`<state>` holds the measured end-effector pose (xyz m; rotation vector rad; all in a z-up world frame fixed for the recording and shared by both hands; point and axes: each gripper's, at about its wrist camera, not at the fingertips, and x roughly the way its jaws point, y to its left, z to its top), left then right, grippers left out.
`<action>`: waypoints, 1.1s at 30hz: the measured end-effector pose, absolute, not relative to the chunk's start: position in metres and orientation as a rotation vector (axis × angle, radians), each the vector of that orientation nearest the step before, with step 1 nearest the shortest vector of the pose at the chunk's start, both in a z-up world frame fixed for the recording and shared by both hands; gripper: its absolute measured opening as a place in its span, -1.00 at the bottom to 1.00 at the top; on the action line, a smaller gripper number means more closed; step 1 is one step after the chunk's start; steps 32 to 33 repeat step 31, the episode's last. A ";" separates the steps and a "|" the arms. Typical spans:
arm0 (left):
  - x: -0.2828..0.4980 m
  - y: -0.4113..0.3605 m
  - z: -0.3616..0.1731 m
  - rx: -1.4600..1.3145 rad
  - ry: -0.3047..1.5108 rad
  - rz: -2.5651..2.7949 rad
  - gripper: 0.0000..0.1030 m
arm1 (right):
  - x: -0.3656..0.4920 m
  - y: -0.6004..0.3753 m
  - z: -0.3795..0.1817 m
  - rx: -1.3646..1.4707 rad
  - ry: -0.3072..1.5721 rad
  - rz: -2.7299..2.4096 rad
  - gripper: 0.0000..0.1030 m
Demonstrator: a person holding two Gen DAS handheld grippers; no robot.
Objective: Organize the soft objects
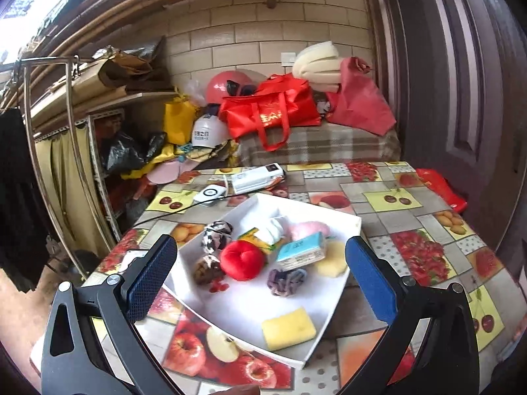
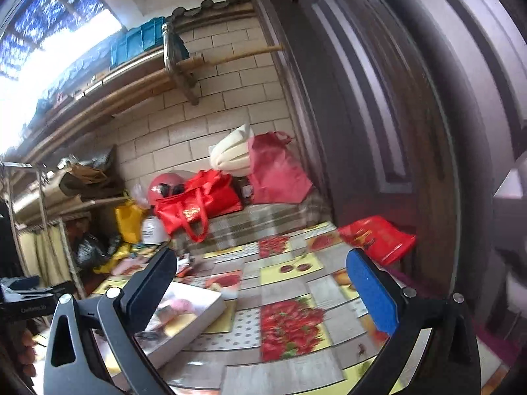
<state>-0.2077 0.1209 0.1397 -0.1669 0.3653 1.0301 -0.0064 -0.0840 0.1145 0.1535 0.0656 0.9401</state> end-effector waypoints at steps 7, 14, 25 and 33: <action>-0.199 0.118 0.134 -0.214 0.408 0.992 1.00 | 0.007 -0.089 0.105 0.158 0.141 0.920 1.00; -0.197 0.124 0.127 -0.248 0.441 1.001 1.00 | 0.008 -0.096 0.103 0.169 0.127 0.906 1.00; -0.194 0.131 0.118 -0.273 0.482 0.982 1.00 | 0.011 -0.090 0.100 0.152 0.158 0.895 1.00; -0.193 0.135 0.114 -0.291 0.487 0.973 1.00 | 0.013 -0.087 0.099 0.145 0.172 0.897 1.00</action>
